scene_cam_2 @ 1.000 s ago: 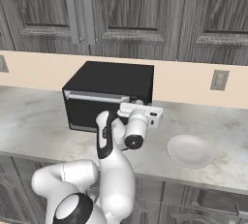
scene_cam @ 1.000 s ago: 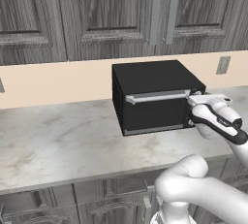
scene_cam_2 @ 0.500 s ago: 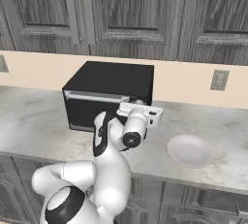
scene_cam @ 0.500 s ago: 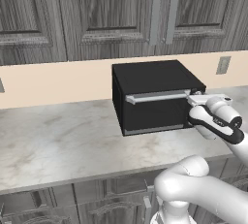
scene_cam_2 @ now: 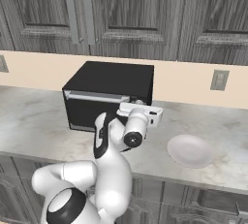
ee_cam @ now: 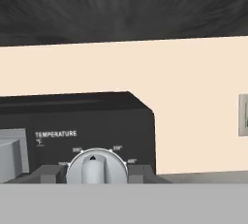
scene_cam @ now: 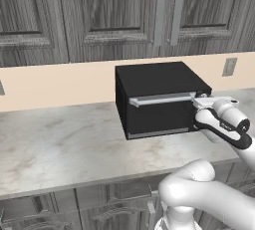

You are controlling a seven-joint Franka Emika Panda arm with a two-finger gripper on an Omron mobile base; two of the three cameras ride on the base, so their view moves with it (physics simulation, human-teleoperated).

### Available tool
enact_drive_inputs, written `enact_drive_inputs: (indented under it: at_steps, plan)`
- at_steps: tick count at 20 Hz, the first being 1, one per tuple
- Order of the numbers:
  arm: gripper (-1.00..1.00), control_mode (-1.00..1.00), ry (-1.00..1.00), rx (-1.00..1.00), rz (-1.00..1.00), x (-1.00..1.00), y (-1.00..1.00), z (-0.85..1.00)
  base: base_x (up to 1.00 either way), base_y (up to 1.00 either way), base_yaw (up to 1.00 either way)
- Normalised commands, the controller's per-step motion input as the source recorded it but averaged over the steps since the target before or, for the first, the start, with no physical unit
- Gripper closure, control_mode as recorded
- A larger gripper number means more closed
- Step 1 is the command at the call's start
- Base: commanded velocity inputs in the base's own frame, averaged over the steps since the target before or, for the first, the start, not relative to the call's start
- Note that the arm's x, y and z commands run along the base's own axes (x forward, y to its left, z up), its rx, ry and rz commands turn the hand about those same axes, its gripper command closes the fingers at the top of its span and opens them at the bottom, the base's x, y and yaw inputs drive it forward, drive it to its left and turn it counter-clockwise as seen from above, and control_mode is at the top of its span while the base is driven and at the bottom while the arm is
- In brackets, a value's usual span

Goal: Pull the toaster oven rack outwards. Pick up the baguette from the plate and place it on the toaster oven rack. Close the toaster oven door fully and set the temperature to the lowest setting.

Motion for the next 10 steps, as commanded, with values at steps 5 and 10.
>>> enact_drive_inputs:
  at_steps: [5, 10]
  plan:
    - [1.00, -1.00, 0.03, -0.13, 0.18, 0.11, -0.13, -0.04, 0.00, 0.00, 0.00]
    - [1.00, -1.00, 0.01, -0.11, 0.23, 0.06, -0.40, -0.06, 0.00, 0.00, 0.00]
